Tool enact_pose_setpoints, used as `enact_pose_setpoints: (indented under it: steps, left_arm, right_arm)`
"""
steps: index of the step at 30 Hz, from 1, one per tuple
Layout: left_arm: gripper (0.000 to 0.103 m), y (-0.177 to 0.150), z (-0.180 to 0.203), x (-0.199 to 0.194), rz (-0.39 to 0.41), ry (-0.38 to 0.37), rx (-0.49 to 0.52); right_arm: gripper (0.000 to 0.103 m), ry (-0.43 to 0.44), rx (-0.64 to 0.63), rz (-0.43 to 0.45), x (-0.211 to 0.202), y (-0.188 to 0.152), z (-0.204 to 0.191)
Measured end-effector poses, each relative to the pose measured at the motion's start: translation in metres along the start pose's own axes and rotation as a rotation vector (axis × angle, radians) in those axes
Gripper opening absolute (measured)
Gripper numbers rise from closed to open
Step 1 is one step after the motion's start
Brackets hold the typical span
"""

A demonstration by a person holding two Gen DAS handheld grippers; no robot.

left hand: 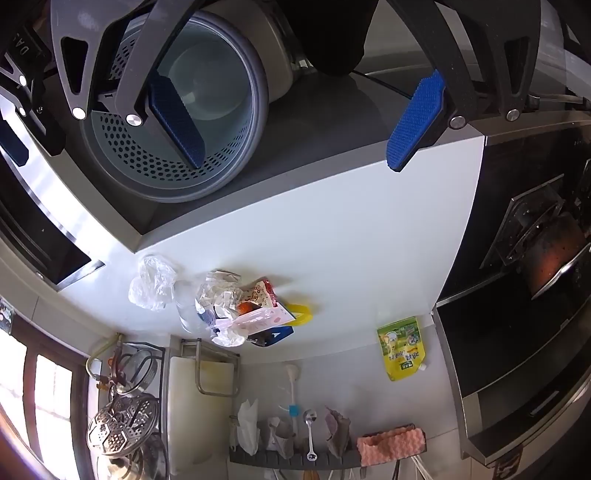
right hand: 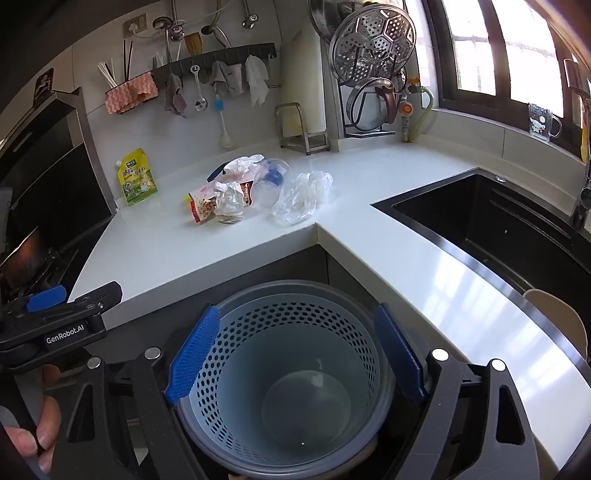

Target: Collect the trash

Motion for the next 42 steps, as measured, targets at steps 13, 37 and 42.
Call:
enact_pose_setpoints:
  steps: [13, 37, 42]
  left_arm:
    - [0.097, 0.0024, 0.0033, -0.0013, 0.000, 0.006, 0.005]
    - [0.097, 0.0013, 0.0004, 0.0002, 0.000, 0.003, 0.003]
    - [0.097, 0.0013, 0.0011, -0.0004, 0.000, 0.002, 0.001]
  right_arm:
    - [0.082, -0.003, -0.001, 0.002, -0.0021, -0.0009, 0.0002]
    - [0.082, -0.002, -0.002, 0.002, 0.0006, 0.0004, 0.0014]
    - [0.082, -0.002, -0.002, 0.004, 0.0010, 0.0001, 0.0017]
Point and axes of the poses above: each gripper's, at about its wrist camera, not at the fingertips, and x roughly the way its jaws point, z to its right, y to its top, the point moved 5 cm from there along x, roughly the way its jaws point, and after that the axes turned 9 degrees about x, right-handed, at the moved point
